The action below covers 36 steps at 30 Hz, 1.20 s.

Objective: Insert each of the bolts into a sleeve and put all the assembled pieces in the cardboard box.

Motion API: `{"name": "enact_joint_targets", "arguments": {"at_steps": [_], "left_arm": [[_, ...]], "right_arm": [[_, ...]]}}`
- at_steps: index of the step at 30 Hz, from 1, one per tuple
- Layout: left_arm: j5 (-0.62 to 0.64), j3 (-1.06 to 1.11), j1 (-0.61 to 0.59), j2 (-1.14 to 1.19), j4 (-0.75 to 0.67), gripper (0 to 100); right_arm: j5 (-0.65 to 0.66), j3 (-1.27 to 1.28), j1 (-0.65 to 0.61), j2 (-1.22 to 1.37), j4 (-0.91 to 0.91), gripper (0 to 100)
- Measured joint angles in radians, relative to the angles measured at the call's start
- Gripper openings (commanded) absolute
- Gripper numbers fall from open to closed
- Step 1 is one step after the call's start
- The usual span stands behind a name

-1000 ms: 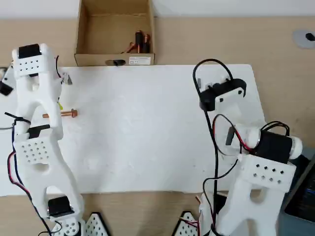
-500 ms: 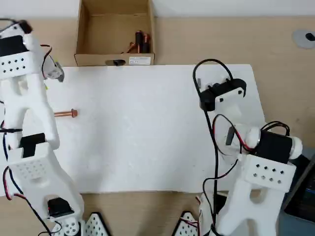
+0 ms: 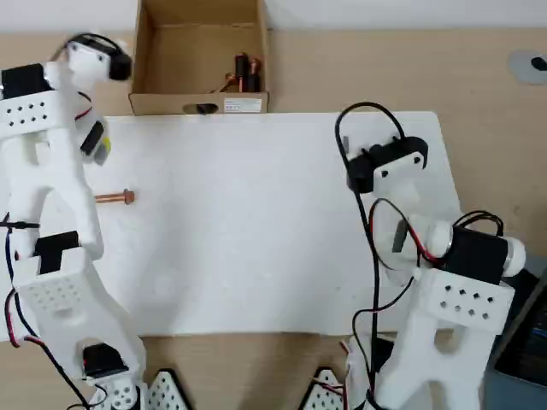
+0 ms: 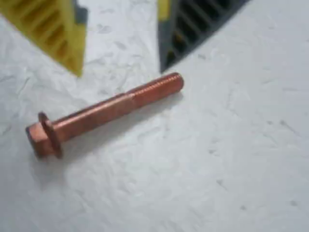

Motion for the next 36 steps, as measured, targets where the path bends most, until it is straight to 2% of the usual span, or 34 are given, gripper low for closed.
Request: {"name": "enact_joint_targets", "arguments": {"at_steps": [6, 12, 17, 24, 30, 36], "left_arm": [[-0.241, 0.103, 0.014, 0.000, 0.000, 11], [-0.407, 0.149, 0.018, 0.000, 0.000, 12], [-0.519, 0.193, 0.018, 0.000, 0.000, 19], [-0.542, 0.213, 0.018, 0.005, -0.017, 20], [-0.542, 0.213, 0.018, 0.097, -0.092, 20], [-0.542, 0.181, 0.018, 0.153, -0.092, 20]], "right_arm": [[0.000, 0.000, 0.000, 0.000, 0.000, 1.1], [0.000, 0.000, 0.000, 0.000, 0.000, 1.1], [0.000, 0.000, 0.000, 0.000, 0.000, 1.1], [0.000, 0.000, 0.000, 0.000, 0.000, 1.1], [0.000, 0.000, 0.000, 0.000, 0.000, 1.1], [0.000, 0.000, 0.000, 0.000, 0.000, 1.1]]}}
